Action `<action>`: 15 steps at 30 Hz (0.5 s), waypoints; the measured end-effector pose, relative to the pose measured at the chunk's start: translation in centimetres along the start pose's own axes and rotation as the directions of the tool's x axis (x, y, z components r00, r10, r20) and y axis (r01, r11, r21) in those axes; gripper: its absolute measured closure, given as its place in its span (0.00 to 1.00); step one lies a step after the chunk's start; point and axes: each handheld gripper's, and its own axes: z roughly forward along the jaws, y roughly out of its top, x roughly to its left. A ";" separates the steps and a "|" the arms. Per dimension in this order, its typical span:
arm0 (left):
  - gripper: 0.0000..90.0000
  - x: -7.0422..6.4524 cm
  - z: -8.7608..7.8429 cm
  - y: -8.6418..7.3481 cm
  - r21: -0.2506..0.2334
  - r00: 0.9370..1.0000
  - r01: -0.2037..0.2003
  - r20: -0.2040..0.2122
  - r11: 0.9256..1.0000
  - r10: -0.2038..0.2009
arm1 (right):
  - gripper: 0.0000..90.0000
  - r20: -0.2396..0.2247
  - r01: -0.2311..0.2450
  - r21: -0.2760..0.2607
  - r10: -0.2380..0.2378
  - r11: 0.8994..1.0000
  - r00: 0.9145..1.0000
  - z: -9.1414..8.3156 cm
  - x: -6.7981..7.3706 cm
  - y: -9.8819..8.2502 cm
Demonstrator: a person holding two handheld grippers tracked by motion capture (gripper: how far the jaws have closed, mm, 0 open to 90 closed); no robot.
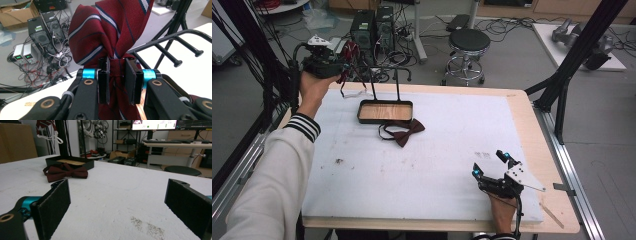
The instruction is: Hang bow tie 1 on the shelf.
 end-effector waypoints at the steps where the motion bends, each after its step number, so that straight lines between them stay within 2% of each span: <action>1: 0.83 0.1 0.1 -0.1 -0.001 1.000 0.005 -0.002 1.000 -0.005 | 0.06 0.000 0.001 0.000 -0.001 1.000 1.000 0.0 0.0 0.0; 15: 0.83 1.0 0.8 -1.1 -0.012 0.999 0.018 -0.043 1.000 -0.018 | 0.06 0.001 0.004 0.001 -0.004 1.000 1.000 0.0 0.0 0.0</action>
